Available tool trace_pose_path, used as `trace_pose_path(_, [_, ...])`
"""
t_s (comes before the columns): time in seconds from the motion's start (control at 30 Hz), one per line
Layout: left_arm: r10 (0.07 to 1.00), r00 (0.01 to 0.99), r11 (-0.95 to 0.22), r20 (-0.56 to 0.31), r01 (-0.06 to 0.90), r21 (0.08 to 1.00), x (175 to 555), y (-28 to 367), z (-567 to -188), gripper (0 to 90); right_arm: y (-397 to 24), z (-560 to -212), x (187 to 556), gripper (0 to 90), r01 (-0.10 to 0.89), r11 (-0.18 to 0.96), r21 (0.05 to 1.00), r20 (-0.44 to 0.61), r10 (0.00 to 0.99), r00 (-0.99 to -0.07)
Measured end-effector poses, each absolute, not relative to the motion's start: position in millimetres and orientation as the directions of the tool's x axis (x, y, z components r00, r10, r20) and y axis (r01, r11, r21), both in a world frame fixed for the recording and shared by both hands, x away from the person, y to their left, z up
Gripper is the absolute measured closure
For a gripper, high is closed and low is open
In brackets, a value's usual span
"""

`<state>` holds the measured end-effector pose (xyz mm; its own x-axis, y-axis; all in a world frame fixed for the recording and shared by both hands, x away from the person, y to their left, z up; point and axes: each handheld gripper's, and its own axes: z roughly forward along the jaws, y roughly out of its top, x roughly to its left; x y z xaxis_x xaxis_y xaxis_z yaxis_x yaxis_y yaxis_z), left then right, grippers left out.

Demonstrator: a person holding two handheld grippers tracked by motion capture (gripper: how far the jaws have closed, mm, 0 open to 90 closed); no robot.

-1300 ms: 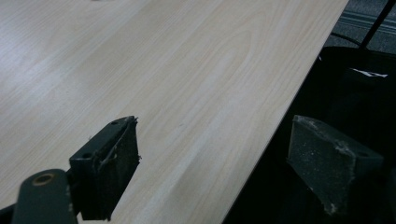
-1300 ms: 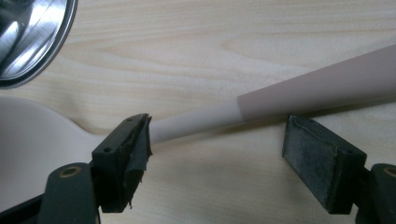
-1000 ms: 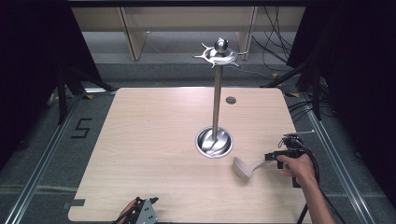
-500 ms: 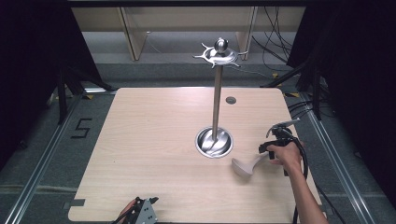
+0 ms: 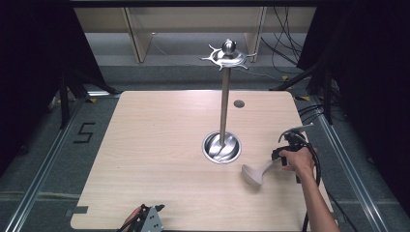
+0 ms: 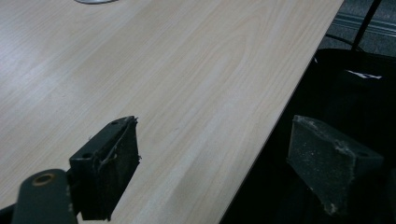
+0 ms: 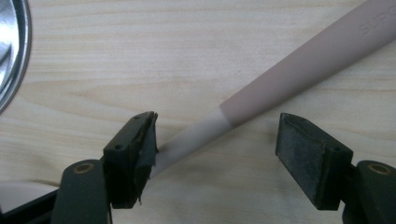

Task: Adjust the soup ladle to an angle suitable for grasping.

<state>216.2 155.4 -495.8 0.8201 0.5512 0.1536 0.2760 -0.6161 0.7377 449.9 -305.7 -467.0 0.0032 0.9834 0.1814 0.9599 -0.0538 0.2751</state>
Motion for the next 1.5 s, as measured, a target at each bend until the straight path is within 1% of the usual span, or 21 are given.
trace_pose_path(0.07, [0.553,0.817,-0.620,0.161,0.275,0.735,216,156,-496,15.5,-305,-467,450,30.1,0.959,-0.079,0.271,0.188,0.982,0.027])
trace_pose_path(0.1, [0.554,0.817,-0.619,0.160,0.275,0.736,216,156,-496,15.5,-301,-466,451,30.1,0.963,-0.126,0.239,0.202,0.976,0.077])
trace_pose_path(0.13, [0.551,0.821,-0.613,0.147,0.280,0.739,216,155,-496,15.6,-302,-470,452,30.2,0.960,-0.099,0.262,0.203,0.978,0.045])
trace_pose_path(0.2, [0.553,0.820,-0.613,0.149,0.278,0.740,216,155,-496,15.6,-298,-471,455,30.8,0.969,-0.105,0.223,0.198,0.978,0.060])
trace_pose_path(0.23, [0.551,0.819,-0.619,0.159,0.273,0.737,216,156,-495,15.6,-285,-471,456,29.1,0.957,-0.234,0.170,0.229,0.954,0.193])
trace_pose_path(0.27, [0.551,0.819,-0.619,0.159,0.273,0.737,216,156,-495,15.5,-292,-474,458,30.2,0.967,-0.095,0.238,0.173,0.984,0.054])
trace_pose_path(0.33, [0.556,0.818,-0.608,0.149,0.278,0.743,215,155,-495,15.6,-288,-473,460,34.9,0.969,-0.072,0.237,0.147,0.988,0.038])
trace_pose_path(0.43, [0.554,0.819,-0.608,0.147,0.278,0.744,215,155,-495,15.5,-285,-473,462,38.0,0.968,-0.051,0.246,0.143,0.990,0.016])
trace_pose_path(0.47, [0.553,0.822,-0.601,0.132,0.284,0.747,215,155,-496,15.5,-283,-474,462,39.8,0.965,-0.036,0.258,0.134,0.991,0.001])
trace_pose_path(0.5, [0.549,0.823,-0.613,0.147,0.277,0.740,216,155,-496,15.6,-285,-475,463,41.2,0.964,-0.006,0.267,0.111,0.994,-0.025])
trace_pose_path(0.57, [0.547,0.822,-0.621,0.156,0.273,0.735,216,156,-496,15.5,-281,-474,464,44.5,0.966,-0.013,0.256,0.132,0.991,-0.021])
trace_pose_path(0.63, [0.549,0.825,-0.604,0.133,0.282,0.745,215,154,-496,15.6,-278,-473,465,46.9,0.963,-0.006,0.270,0.153,0.988,-0.037])
trace_pose_path(0.67, [0.543,0.826,-0.620,0.150,0.273,0.736,216,155,-496,15.5,-273,-474,466,51.0,0.957,-0.004,0.292,0.162,0.986,-0.046])
trace_pose_path(0.7, [0.546,0.823,-0.619,0.156,0.271,0.737,215,155,-495,15.5,-273,-475,466,53.5,0.949,0.032,0.313,0.163,0.983,-0.086])
trace_pose_path(0.73, [0.546,0.823,-0.619,0.156,0.271,0.737,215,155,-495,15.5,-273,-475,466,53.5,0.949,0.032,0.313,0.163,0.983,-0.086])
trace_pose_path(0.87, [0.553,0.821,-0.603,0.140,0.279,0.747,215,155,-495,15.5,-263,-475,469,62.3,0.946,0.024,0.323,0.199,0.976,-0.093])
trace_pose_path(0.97, [0.556,0.822,-0.591,0.128,0.282,0.755,214,154,-495,15.5,-258,-475,470,70.7,0.928,0.061,0.367,0.171,0.976,-0.132])
trace_pose_path(1.07, [0.543,0.827,-0.613,0.148,0.270,0.743,215,155,-495,15.5,-255,-473,470,78.3,0.922,0.070,0.381,0.176,0.973,-0.147])
trace_pose_path(1.27, [0.541,0.827,-0.617,0.152,0.267,0.740,215,155,-495,15.5,-258,-473,468,78.5,0.912,0.143,0.385,0.138,0.968,-0.211])
trace_pose_path(1.37, [0.542,0.826,-0.620,0.156,0.267,0.738,215,154,-495,15.5,-258,-471,467,78.5,0.911,0.165,0.378,0.147,0.961,-0.235])
trace_pose_path(1.5, [0.547,0.825,-0.604,0.139,0.274,0.748,214,153,-495,15.5,-254,-471,468,78.4,0.911,0.209,0.355,0.099,0.961,-0.259])
